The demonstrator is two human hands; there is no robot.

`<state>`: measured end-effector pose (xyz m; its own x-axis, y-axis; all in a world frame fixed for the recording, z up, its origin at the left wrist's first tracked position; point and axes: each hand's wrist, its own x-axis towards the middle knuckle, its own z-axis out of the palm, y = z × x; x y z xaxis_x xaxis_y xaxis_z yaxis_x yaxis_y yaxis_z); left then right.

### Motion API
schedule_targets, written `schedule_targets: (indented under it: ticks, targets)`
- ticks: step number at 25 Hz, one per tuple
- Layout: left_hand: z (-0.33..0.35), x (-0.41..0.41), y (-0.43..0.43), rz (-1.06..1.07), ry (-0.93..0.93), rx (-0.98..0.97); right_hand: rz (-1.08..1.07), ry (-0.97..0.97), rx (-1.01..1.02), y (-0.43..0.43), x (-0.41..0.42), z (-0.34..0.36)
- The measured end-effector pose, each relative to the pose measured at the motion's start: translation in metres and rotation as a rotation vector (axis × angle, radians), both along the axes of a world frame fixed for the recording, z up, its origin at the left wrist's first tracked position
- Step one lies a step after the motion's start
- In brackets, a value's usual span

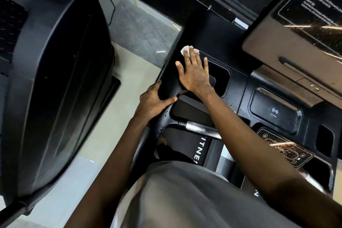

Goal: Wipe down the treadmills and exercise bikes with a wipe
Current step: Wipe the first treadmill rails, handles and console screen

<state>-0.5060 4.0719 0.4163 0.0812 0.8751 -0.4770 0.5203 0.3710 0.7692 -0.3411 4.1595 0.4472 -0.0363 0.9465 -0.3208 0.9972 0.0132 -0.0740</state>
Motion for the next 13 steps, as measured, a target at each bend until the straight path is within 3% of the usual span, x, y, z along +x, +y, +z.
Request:
schedule_targets:
  ticks: [7,10,13]
  targets:
    - [-0.002,-0.002,0.002,-0.021,-0.006,-0.001,0.092,0.084,0.023,-0.099,0.011,0.011]
    - [-0.002,0.000,0.002,-0.009,-0.023,0.009,0.047,0.113,0.020,-0.075,0.021,0.010]
    - [0.001,0.005,-0.002,0.012,0.000,0.030,0.142,0.083,-0.022,-0.035,0.013,0.006]
